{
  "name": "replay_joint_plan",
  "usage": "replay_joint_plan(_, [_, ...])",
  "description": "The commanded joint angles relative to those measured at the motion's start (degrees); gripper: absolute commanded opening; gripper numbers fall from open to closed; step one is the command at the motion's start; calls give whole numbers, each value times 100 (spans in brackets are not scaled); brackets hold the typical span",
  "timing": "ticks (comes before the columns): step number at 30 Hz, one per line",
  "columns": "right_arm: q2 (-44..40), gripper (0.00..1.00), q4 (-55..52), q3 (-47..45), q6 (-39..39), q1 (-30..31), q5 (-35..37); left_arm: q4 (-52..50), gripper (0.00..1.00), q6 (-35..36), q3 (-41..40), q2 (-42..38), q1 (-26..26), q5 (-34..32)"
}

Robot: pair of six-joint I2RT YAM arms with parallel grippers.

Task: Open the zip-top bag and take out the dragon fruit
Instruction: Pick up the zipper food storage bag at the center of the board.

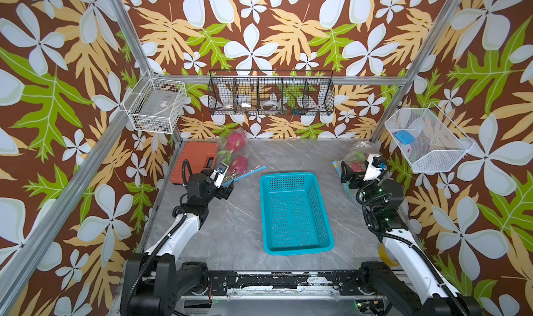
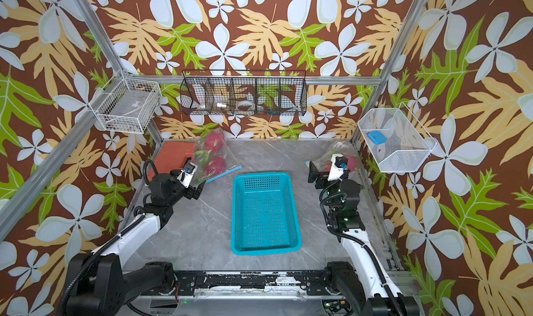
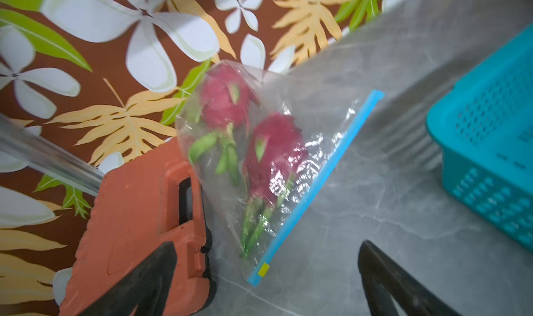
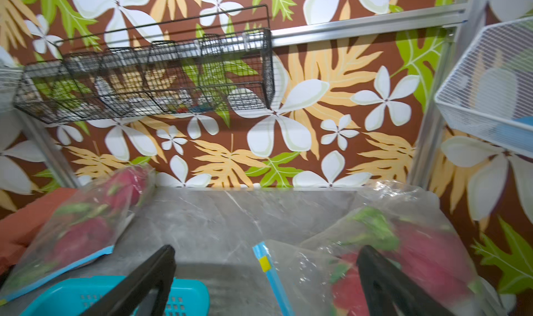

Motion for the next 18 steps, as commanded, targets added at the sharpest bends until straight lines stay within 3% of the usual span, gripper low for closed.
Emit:
replay_joint_plan(1, [164,100,-36,288,980,-2,-769,-456,99,1023,312,400,-237,-212])
replay_joint_plan(5, [211,100,-764,832,1940,-5,431,16,93,1389,727,1118,-578,-741])
replay_joint_plan(10, [391,100,-661,985,1348,172,-34,739,90,1884,929,1729,-901,-1138])
replay_joint_plan(14, [391,100,-1058,1084,511,880,478,816,89,2130,1234,2221,-1129,-1372])
replay_joint_plan(18, [504,99,-1314,1120,263,1199,588,1148,86,2417,1368,2662,-1310,-1620])
